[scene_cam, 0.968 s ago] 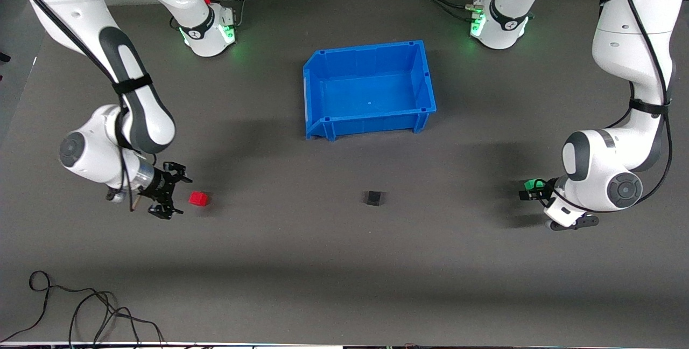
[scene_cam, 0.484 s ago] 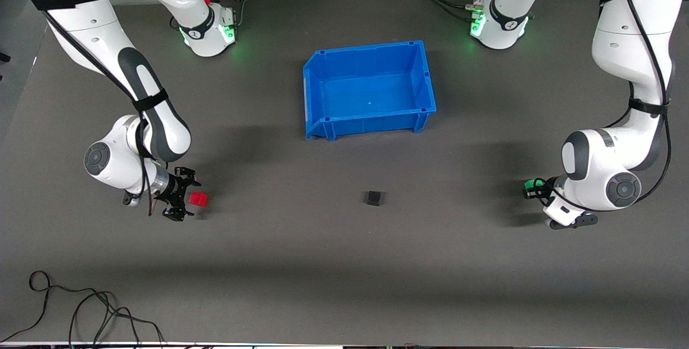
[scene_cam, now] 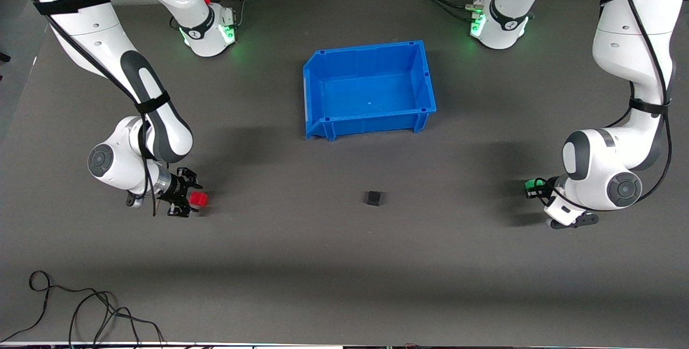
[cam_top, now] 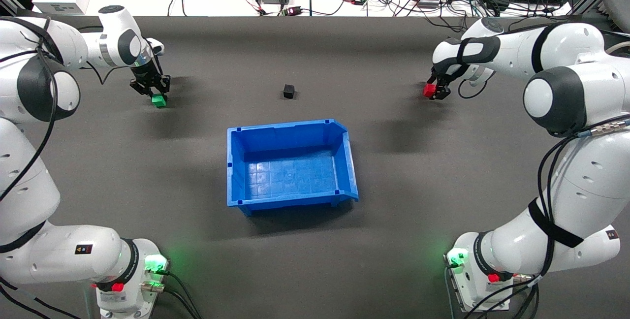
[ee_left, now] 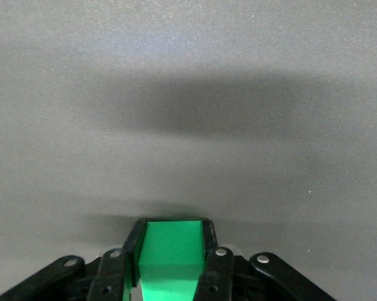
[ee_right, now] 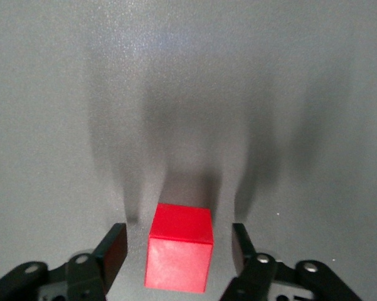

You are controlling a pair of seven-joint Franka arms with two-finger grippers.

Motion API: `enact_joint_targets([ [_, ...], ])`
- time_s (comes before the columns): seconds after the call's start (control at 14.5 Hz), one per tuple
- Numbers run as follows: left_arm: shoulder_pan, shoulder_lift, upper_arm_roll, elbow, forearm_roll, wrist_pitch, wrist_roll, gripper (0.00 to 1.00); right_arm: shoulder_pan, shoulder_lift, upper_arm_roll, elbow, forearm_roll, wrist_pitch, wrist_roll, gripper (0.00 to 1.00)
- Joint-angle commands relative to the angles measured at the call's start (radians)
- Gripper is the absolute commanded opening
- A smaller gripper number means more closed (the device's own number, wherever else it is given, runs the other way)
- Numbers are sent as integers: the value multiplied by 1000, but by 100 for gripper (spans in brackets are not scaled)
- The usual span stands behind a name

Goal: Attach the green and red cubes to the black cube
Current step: 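Close the right gripper on the red cube while the left gripper grasps the green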

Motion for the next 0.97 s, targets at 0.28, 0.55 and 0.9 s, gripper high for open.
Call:
enact_joint_targets([
  [0.28,-12,-41,2,126,-8,-159,-156,0,5,-1,-1,8,32,-13,-81,52],
  [0.55,-65,-35,-3,292,-11,-269,-362,0,3,-5,-1,11,32,-36,-100,30],
  [0.9,-104,11,-15,370,-83,-285,-649,0,5,-25,-1,34,32,-72,-98,31],
])
